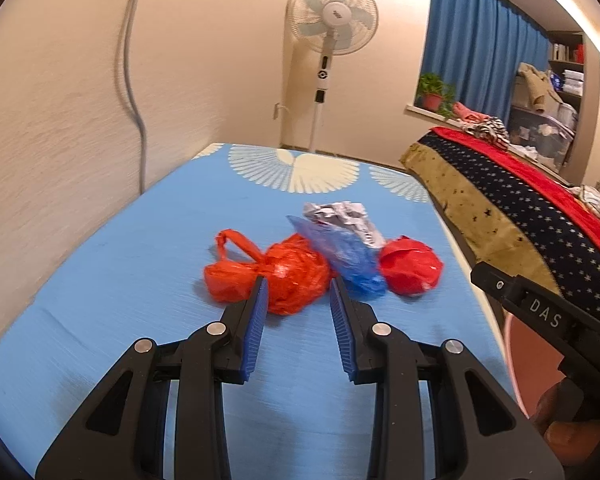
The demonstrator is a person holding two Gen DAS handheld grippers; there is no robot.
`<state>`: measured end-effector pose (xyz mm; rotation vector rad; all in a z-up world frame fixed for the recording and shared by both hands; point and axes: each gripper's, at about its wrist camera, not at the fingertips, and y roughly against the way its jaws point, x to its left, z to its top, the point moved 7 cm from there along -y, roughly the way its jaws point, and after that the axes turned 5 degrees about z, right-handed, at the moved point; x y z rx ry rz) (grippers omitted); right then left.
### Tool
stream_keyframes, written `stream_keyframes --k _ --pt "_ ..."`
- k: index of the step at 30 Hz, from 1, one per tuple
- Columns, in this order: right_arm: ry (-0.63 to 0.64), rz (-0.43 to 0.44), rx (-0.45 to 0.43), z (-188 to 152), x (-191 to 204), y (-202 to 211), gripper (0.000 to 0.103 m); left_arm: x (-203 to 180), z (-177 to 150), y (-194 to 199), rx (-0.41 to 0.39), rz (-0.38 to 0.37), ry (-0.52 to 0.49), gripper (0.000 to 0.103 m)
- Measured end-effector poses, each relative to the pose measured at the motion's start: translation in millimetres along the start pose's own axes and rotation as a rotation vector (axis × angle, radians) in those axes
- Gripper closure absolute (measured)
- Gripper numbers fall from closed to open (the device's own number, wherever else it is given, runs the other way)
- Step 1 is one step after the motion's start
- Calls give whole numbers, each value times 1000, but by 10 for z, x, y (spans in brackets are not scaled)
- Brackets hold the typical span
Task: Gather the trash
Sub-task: 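Move both open tools back to the orange and red bags on the mattress, then grasp the orange plastic bag with the left tool while the right tool grasps the red bag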
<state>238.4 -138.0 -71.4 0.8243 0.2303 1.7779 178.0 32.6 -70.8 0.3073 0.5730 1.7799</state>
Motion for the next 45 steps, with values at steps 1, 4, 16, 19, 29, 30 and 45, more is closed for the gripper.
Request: stream_keyframes --k 1,4,16,19,29,30,45 --pt "-6 2 5 -6 -4 -33 71 27 8 -30 3 10 4 71" --pt "-26 7 19 -2 -10 -168 59 101 41 -122 10 43 17 70" --pt "-75 -8 92 -40 -62 -570 59 226 135 -389 33 30 58 68" --pt "-69 -15 117 -58 -47 -635 59 187 145 -445 48 -9 62 68" --pt "-49 -18 150 -90 -15 -700 77 125 65 -543 109 -68 63 80" --pt "-41 -18 146 -91 -2 -681 78 128 62 -544 113 -69 64 84" --pt "65 -16 96 -9 282 -56 96 283 251 -145 66 -41 99 90"
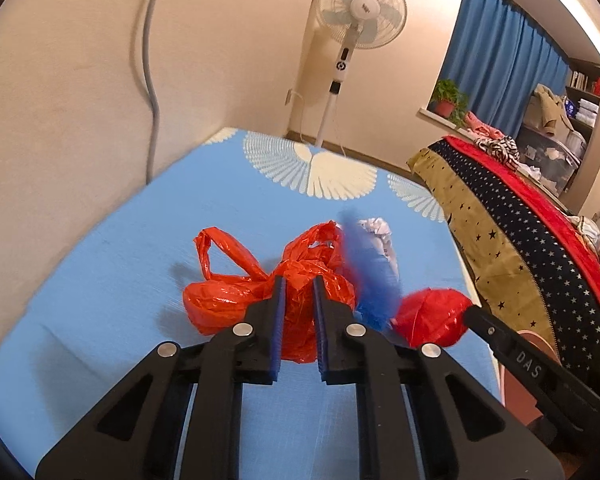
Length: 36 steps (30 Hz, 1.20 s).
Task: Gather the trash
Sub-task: 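Grasp the orange plastic bag with the left tool while the right tool grasps the red bag, then lift the orange bag with the left tool while the right tool lifts the red bag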
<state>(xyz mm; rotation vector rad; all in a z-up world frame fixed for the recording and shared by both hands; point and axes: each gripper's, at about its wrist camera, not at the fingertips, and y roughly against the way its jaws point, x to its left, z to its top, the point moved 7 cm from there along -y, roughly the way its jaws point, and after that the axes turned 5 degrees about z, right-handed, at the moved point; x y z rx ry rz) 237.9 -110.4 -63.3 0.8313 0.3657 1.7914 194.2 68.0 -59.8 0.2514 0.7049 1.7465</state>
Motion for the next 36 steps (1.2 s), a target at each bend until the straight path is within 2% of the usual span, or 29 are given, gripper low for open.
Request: stream_keyframes --k 9,20,36 --pt "48 -19 -36 -77 89 565 97 92 44 451 -42 -2 8 90" --pt "99 -32 -93 -101 170 1161 97 26 10 952 -88 -36 -39 90" --pt "142 -81 -158 -110 39 1677 97 -221 -153 1252 -97 -82 -129 90"
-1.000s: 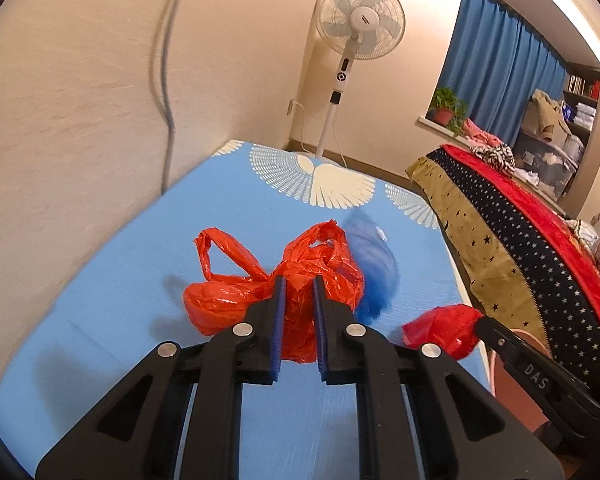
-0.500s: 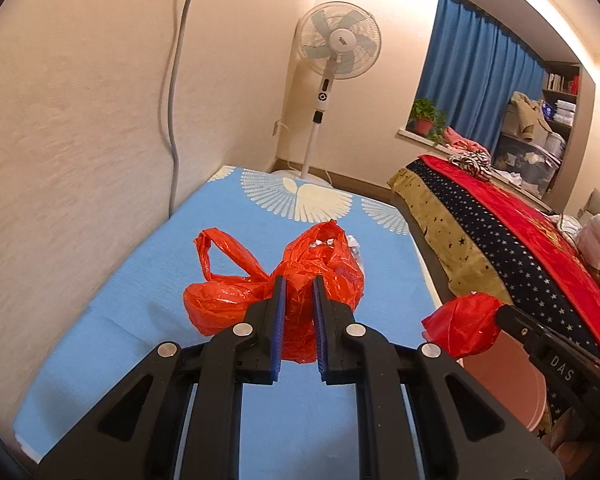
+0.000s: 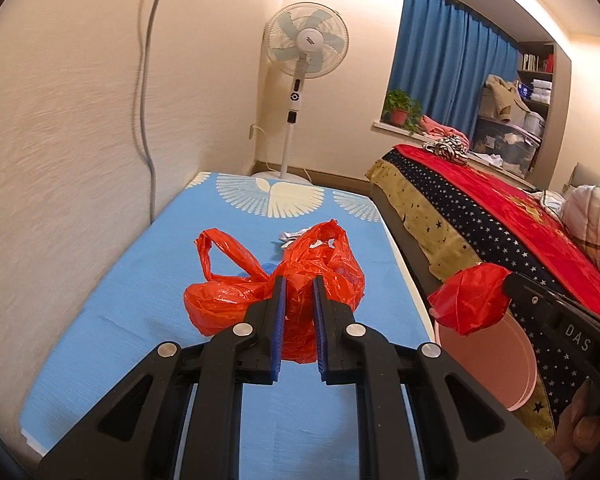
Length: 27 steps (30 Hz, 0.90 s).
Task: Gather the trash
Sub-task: 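Lift the orange bag with the left tool while the right tool lifts the red bag, then carry the orange bag and red bag in both tools over the pink bin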
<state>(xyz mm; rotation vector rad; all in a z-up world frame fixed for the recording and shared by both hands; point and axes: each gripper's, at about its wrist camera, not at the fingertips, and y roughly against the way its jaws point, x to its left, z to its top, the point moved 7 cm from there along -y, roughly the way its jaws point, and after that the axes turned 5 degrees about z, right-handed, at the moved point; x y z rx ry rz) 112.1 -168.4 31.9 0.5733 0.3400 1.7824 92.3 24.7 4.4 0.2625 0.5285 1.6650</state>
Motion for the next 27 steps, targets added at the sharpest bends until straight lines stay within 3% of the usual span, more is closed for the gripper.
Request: stream_keyframes --k 27 --pt "17 -105 -14 -3 -401 59 97 -570 -77 -124 4 -104 -56 90"
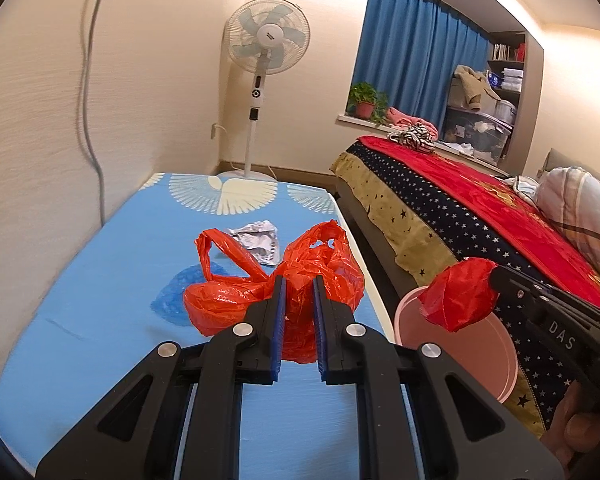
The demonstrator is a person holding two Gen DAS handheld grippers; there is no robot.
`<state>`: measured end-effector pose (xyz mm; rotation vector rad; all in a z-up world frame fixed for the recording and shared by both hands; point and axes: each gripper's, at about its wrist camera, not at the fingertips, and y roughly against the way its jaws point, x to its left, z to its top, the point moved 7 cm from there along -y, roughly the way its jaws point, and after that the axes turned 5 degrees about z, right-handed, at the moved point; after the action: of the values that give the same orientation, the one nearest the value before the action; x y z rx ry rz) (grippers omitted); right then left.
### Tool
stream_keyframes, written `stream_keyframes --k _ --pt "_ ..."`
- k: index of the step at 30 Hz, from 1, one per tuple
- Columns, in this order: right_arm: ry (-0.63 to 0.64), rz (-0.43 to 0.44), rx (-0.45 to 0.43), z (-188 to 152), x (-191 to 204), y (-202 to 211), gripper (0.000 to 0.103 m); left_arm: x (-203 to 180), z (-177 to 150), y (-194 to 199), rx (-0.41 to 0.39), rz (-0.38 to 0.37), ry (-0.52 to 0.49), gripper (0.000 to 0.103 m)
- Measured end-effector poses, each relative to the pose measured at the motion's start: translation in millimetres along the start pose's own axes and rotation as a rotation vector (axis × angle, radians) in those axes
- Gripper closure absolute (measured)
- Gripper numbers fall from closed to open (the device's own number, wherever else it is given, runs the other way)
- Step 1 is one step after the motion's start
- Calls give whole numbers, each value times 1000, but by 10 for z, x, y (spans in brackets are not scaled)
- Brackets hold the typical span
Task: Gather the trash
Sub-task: 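Carry the orange bag and red bag in both tools over the pink bin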
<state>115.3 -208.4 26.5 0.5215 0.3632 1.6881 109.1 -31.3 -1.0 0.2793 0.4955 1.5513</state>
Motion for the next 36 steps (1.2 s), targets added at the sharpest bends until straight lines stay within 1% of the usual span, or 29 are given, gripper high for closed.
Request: stream_keyframes --k 19,31,36 --pt "-15 -67 2 18 -289 -25 97 -273 -24 -96 2 -53 -45 90" --pt "-50 -176 -26 126 -731 20 97 -520 -43 -196 5 -98 -66 90" --pt "-45 -213 -33 144 -833 56 97 -658 -49 -249 8 -124 -67 90"
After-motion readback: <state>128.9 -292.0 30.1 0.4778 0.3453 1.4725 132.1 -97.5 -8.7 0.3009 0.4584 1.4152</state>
